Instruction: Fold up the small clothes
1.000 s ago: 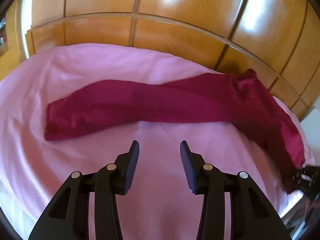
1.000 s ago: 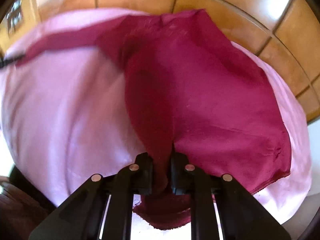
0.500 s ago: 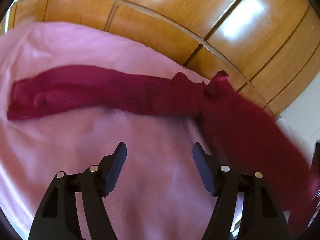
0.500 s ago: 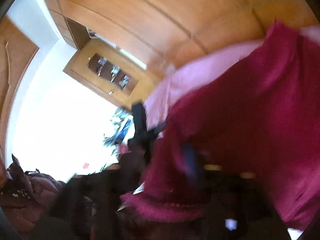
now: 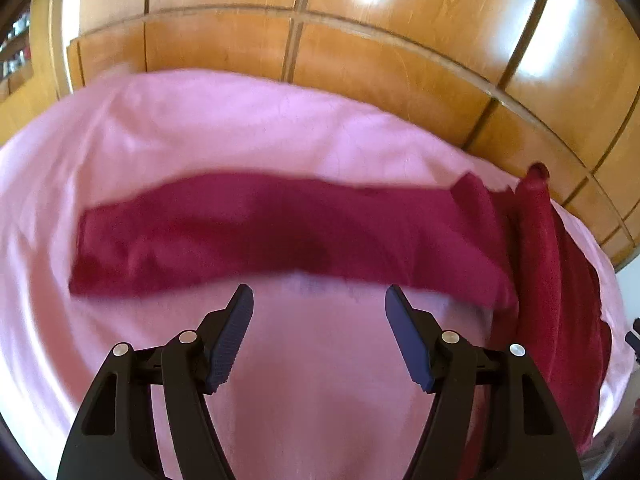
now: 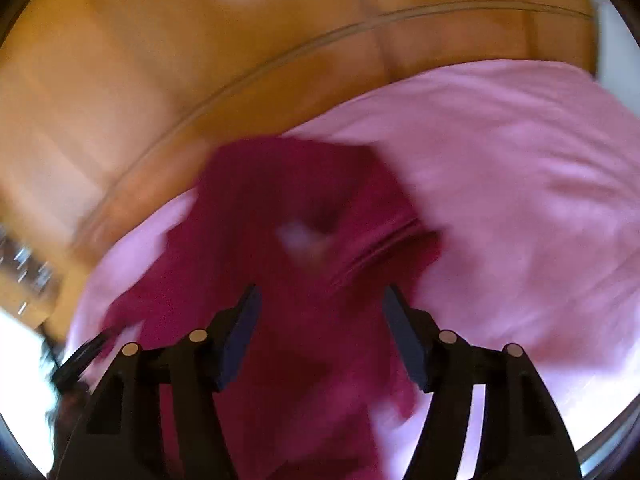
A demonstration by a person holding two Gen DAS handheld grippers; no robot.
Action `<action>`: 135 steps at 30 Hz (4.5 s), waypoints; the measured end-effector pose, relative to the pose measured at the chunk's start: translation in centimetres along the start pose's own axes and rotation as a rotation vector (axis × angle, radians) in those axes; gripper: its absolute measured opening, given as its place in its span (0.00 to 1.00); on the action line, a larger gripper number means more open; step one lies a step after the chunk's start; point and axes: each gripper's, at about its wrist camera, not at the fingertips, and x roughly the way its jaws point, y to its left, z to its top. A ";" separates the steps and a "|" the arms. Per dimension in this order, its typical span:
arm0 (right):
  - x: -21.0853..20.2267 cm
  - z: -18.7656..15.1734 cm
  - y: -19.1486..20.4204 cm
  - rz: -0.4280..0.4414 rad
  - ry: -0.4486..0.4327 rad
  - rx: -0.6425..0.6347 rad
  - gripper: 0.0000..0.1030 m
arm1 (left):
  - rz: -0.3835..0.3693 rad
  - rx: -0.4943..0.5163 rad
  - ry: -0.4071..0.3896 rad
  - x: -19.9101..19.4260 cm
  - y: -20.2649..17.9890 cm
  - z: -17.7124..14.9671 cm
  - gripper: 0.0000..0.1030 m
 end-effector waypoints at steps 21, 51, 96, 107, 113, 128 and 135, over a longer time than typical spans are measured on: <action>4.8 8.8 -6.0 -0.584 -0.024 -0.123 0.12 | 0.046 0.340 0.132 10.5 -5.6 5.1 0.28; 1.4 -1.1 -2.9 -0.182 0.123 -0.181 0.78 | -0.197 0.143 0.116 3.0 -2.0 2.1 0.00; 1.4 -15.0 12.3 -0.062 0.168 -0.581 0.71 | -0.519 0.103 0.272 -5.5 -0.5 -12.9 0.37; 7.8 -19.9 18.5 0.083 0.263 -0.591 0.81 | -0.088 -0.519 -0.009 -4.0 19.7 -2.0 0.55; 6.9 -20.1 17.3 0.082 0.270 -0.571 0.85 | -0.063 -0.529 -0.008 -0.2 20.6 1.6 0.55; 7.5 -20.0 17.5 0.078 0.265 -0.563 0.92 | 0.176 -0.388 -0.031 -0.2 23.7 5.9 0.03; 7.2 -19.9 16.7 0.095 0.252 -0.547 0.92 | 0.168 -0.330 -0.060 -1.5 21.0 8.4 0.03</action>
